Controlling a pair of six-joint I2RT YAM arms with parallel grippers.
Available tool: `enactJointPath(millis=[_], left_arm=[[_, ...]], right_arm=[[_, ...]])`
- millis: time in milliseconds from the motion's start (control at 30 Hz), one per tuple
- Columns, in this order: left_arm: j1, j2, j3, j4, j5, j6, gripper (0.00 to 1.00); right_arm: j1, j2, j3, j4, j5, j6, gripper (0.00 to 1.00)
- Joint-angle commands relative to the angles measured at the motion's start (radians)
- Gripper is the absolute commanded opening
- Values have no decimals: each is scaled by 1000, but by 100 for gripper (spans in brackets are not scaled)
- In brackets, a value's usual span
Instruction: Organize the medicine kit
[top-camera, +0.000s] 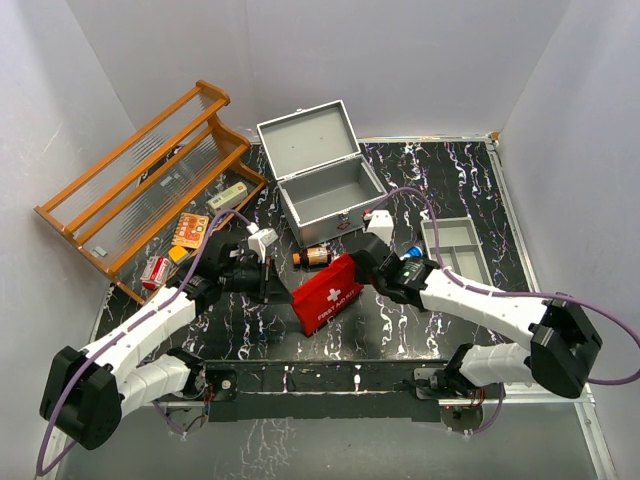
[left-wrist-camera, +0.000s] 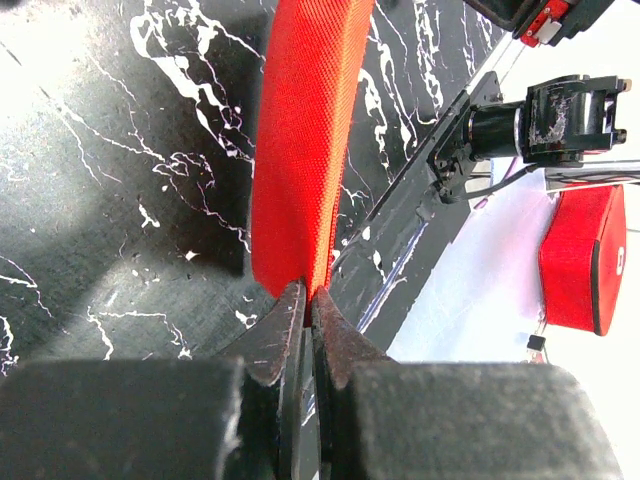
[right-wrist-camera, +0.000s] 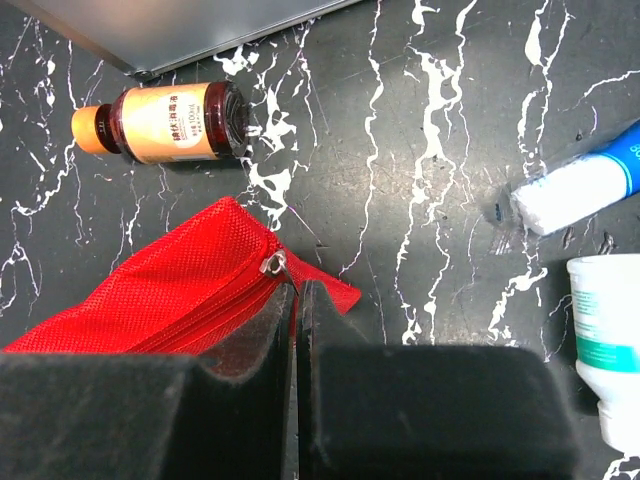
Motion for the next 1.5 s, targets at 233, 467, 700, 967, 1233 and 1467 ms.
enactJointPath(millis=[233,467,700,967,1233,1467], left_arm=[[2,-46,60,-36,80,48,0],[2,-65,142,-113,96,161,0],[2,-141,340,-256,190,438,0],[2,-87,632,-556,115,689,0],[2,-103,760,-680,91,837,0],[2,-173,779,-650,117,912,0]], right_arm=[[-160,-68,-72,275,-89,-320,0],[-201,-98,-75,345,-387,-459,0],[-202,-193,-67,383,-592,-506,43],[-201,-290,-52,443,-740,-539,70],[-201,-340,-62,524,-829,-550,75],[-201,-368,-116,620,-960,-567,76]])
